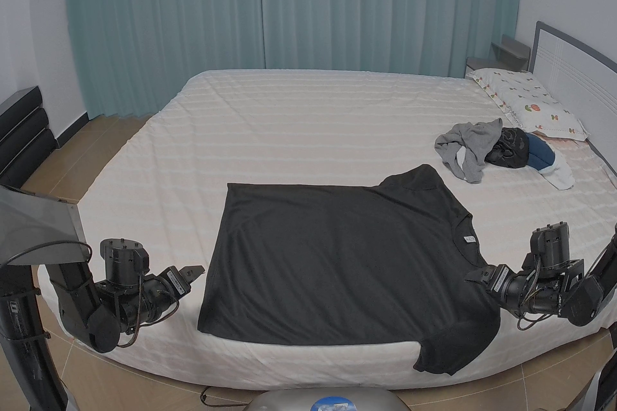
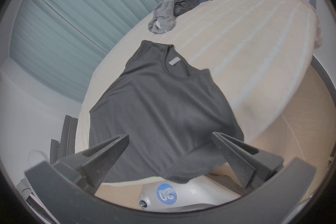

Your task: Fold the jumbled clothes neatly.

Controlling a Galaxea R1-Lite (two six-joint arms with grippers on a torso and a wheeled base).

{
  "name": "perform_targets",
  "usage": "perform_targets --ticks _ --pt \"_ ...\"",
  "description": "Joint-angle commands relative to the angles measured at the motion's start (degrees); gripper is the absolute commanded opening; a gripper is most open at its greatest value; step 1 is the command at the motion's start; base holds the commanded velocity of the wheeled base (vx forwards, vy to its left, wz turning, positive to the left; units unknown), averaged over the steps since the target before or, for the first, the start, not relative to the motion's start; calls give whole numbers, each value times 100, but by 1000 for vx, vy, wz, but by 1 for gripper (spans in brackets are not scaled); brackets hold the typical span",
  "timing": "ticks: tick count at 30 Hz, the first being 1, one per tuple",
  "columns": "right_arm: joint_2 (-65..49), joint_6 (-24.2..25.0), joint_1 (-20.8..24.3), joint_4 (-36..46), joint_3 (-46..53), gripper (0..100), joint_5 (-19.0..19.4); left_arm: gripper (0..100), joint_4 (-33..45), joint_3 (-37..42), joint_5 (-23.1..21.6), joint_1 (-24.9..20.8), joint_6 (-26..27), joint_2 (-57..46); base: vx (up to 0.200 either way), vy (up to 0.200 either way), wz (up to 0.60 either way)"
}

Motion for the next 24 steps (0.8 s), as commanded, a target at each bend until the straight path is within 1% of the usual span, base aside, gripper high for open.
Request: perform_targets --ticks 1,7,8,9,12,13,14,16,20,22,24 --pt "-43 -2 27 -49 118 100 8 100 -46 171 -54 -44 -29 89 0 0 0" --pt "62 -2 27 -347 215 100 8 100 -55 162 -72 -62 -91 37 0 0 0" --pt "62 -2 27 -347 215 100 8 100 -64 162 -72 -62 -91 37 0 -200 0" --pt "168 -11 27 -523 250 100 -36 100 -64 162 -72 -70 -179 28 0 -200 0" --pt "317 -2 45 -927 399 100 -27 100 -55 162 -72 -114 -187 37 0 -200 0" --pt "326 -2 45 -945 399 100 -27 100 -64 162 -72 -114 -187 28 0 -200 0" --pt "458 -2 36 -1244 452 100 -27 100 -64 162 -72 -132 -196 28 0 -200 0" --pt "607 -2 27 -1481 505 100 -36 100 -55 171 -72 -132 -196 28 0 -200 0" --pt "800 -11 27 -1921 610 100 -36 100 -55 189 -81 -141 -196 28 0 -200 0" --pt "792 -2 18 -2017 636 100 -9 100 -55 206 -81 -149 -196 28 0 -200 0" --pt "800 -11 -8 -2052 654 100 -9 100 -55 206 -142 -149 -196 10 0 0 0"
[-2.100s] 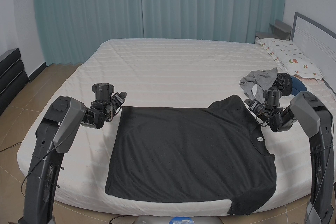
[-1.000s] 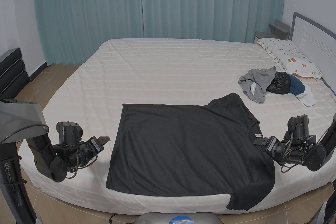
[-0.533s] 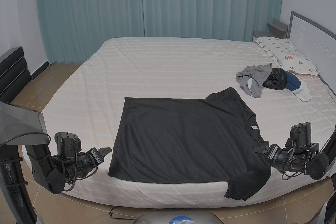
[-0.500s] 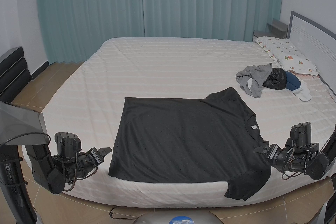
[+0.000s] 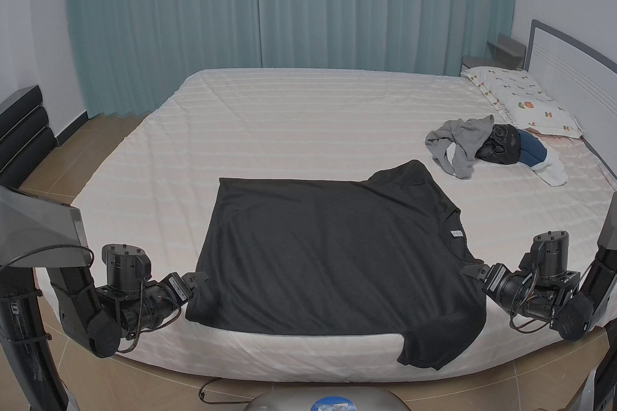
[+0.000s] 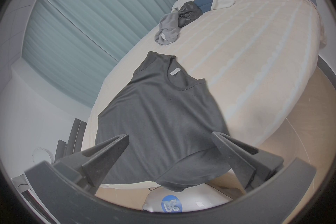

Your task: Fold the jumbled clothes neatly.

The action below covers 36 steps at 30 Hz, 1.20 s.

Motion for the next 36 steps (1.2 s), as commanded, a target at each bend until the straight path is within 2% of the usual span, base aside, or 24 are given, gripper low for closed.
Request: perform_targets --ticks 1,5,6,8,11,16,20,26,29,36 --pt "191 -2 -39 -35 62 100 8 100 -1 22 -133 17 -2 -23 0 0 0" --pt "191 -2 -39 -44 62 100 8 100 42 58 -748 307 -11 -261 0 0 0" --pt "173 -2 -39 -35 62 100 8 100 60 66 -1188 553 -55 -436 0 0 0" --pt "173 -2 -30 -35 70 100 17 100 78 58 -1776 870 -178 -586 0 0 0" --pt "208 -2 -30 -35 62 100 25 100 209 -48 -2102 1318 -178 -586 0 0 0" --pt "226 -2 -13 -35 70 100 34 100 816 -294 -2128 1423 -134 -568 0 0 0" --pt "200 -2 5 -35 79 100 25 100 1334 -373 -2190 1415 305 -551 0 0 0" --pt "226 -2 23 -44 97 100 34 100 1422 -373 -2190 1353 578 -322 0 0 0" --pt "217 -2 23 -44 97 100 34 100 1422 -382 -2172 1353 894 -138 0 0 0" --pt "226 -2 23 -44 88 100 34 100 1422 -347 -2102 1344 1096 21 0 0 0"
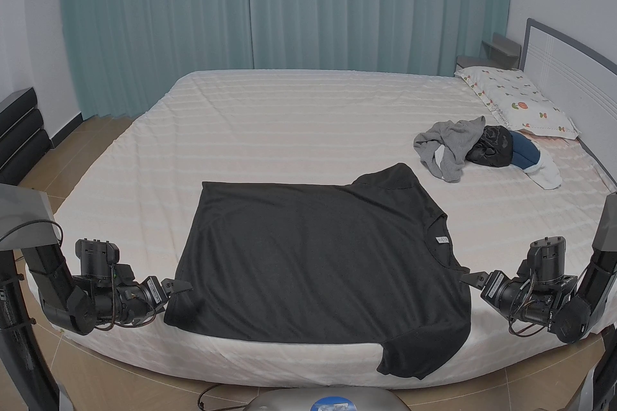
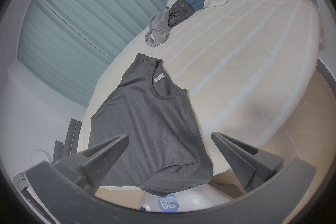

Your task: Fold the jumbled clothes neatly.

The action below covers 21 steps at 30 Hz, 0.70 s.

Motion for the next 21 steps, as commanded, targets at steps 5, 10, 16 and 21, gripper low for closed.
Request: perform_targets --ticks 5,10,16,21 --pt "9 -2 9 -2 -3 100 1 100 0 89 109 -8 100 159 0 0 0" --pt "9 6 18 -2 -3 100 1 100 -35 115 434 -175 197 290 0 0 0" --pt "9 6 9 -11 -3 100 1 100 -35 159 680 -359 197 326 0 0 0" --pt "9 6 9 -11 -12 100 10 100 -18 142 689 -377 197 326 0 0 0"
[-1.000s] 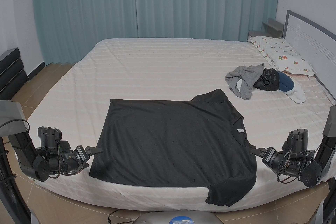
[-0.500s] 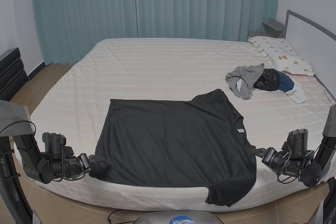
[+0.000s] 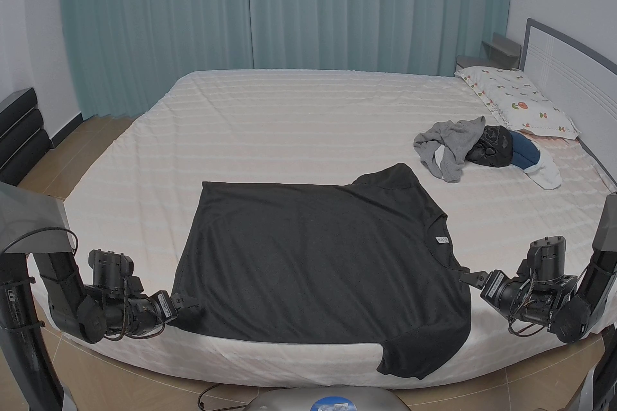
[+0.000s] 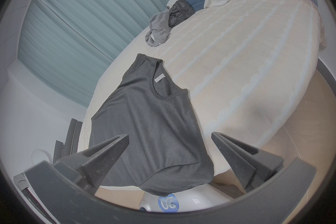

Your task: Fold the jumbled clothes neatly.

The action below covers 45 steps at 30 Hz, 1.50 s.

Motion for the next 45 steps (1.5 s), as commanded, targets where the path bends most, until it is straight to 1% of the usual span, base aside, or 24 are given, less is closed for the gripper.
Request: perform_targets --ticks 1,8,9,14,24,31,36,39,42,45 --pt "11 0 5 -2 -5 100 2 100 4 -6 5 -35 -5 46 0 0 0" --pt "11 0 -31 -2 -31 100 -7 100 22 -50 5 -26 -14 46 0 0 0" --pt "29 0 -31 -2 -31 100 -7 0 13 -15 5 -17 -23 46 0 0 0" --pt "20 0 -31 -2 -49 100 -16 0 -40 205 49 -17 -14 -15 0 0 0" --pt "55 -17 -31 -2 -84 100 -16 0 -31 302 84 0 -5 -182 0 0 0" --pt "222 -123 -110 24 -392 100 -25 0 -49 319 76 18 -14 -288 0 0 0" --pt "512 -457 57 103 -497 100 -16 0 -49 302 67 27 -67 -279 0 0 0" --pt "820 -729 -4 103 -629 100 2 0 -49 293 40 53 -76 -279 0 0 0" --pt "1048 -1221 -180 103 -690 100 28 0 -49 267 23 71 -93 -279 0 0 0" --pt "1136 -1388 -233 77 -708 100 142 0 -49 276 14 62 -102 -279 0 0 0"
